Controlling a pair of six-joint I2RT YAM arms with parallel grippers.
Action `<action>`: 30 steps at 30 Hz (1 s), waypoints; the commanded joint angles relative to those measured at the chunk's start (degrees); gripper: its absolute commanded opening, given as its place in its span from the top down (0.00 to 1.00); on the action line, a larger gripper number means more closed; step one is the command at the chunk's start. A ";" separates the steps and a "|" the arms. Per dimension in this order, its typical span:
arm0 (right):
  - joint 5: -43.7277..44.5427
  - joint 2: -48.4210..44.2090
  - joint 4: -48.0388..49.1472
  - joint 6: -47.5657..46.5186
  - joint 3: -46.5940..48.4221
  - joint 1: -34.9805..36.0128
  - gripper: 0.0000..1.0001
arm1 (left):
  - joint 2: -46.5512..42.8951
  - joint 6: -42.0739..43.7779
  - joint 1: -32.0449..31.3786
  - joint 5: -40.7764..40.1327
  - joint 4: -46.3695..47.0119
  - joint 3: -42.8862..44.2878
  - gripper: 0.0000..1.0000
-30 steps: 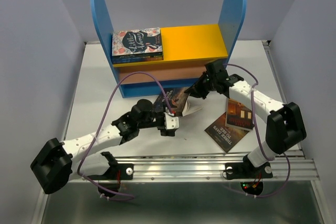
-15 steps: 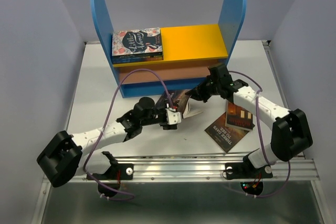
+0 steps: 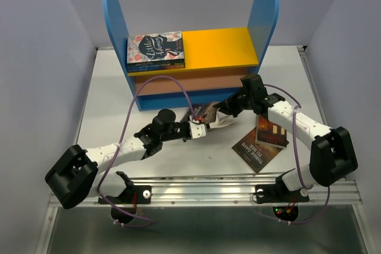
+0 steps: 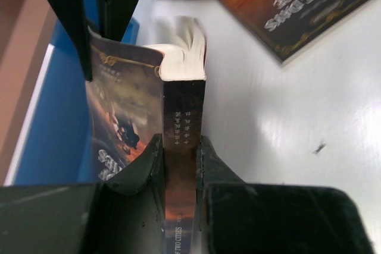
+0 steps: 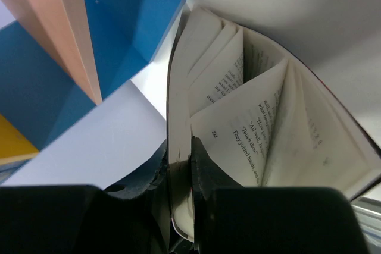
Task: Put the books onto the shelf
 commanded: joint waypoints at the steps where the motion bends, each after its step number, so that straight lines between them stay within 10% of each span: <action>1: -5.70 -2.96 3.31 2.76 -0.10 1.27 0.99 | -0.30 -2.57 0.56 -0.88 5.20 0.23 1.00; 4: -4.47 -2.69 3.22 1.97 -0.02 1.27 0.99 | -1.44 -2.65 0.56 -1.76 5.20 0.41 1.00; 9: -0.17 -3.05 2.78 -2.51 0.16 1.27 0.62 | -4.34 -2.65 1.17 -2.99 2.66 1.20 1.00; 12: 2.38 -3.05 -0.11 -7.77 2.35 1.27 0.00 | -6.01 -2.30 1.17 -3.69 0.90 1.90 1.00; 30: 41.59 -19.65 -22.35 -18.07 2.54 0.74 0.00 | -15.33 8.95 1.08 -2.47 -21.67 23.51 1.00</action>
